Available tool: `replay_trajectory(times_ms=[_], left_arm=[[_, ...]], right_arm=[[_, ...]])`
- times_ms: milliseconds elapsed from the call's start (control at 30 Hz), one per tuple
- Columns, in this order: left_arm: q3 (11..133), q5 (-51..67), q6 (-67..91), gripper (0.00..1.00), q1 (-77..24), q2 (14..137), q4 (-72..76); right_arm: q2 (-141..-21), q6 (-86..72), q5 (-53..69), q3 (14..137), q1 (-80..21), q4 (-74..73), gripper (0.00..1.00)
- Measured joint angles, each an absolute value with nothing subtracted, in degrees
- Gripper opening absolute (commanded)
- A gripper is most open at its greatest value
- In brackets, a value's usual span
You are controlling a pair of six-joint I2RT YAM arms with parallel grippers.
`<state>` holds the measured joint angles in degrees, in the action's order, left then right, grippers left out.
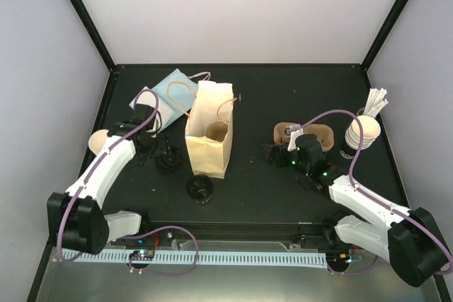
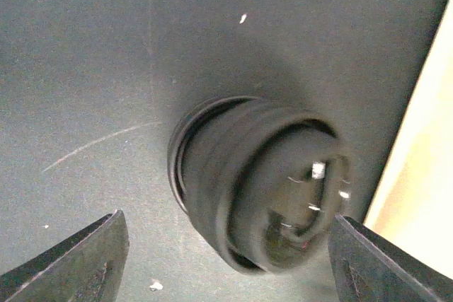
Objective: Pack the takeout coffee
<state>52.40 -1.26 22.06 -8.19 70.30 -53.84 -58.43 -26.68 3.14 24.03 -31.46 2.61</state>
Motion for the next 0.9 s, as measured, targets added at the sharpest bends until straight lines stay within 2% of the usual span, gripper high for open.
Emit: replay_trajectory(times_ms=[167,367,600,900], left_arm=[[51.9,-2.9,22.1,0.81,-9.1,64.7,-52.2],[52.1,-1.8,21.8,0.83,-9.0,65.5,-53.1],[51.9,1.2,20.3,0.9,-9.9,65.7,-52.4],[56.5,-14.5,22.8,0.95,-22.9,75.9,-55.4]], right_arm=[[-58.4,-26.7,3.1,24.0,-31.5,2.6,1.0],[-57.6,-26.7,3.1,24.0,-31.5,2.6,1.0],[-57.6,-26.7,3.1,24.0,-31.5,2.6,1.0],[-57.7,-26.7,3.2,24.0,-31.5,2.6,1.0]])
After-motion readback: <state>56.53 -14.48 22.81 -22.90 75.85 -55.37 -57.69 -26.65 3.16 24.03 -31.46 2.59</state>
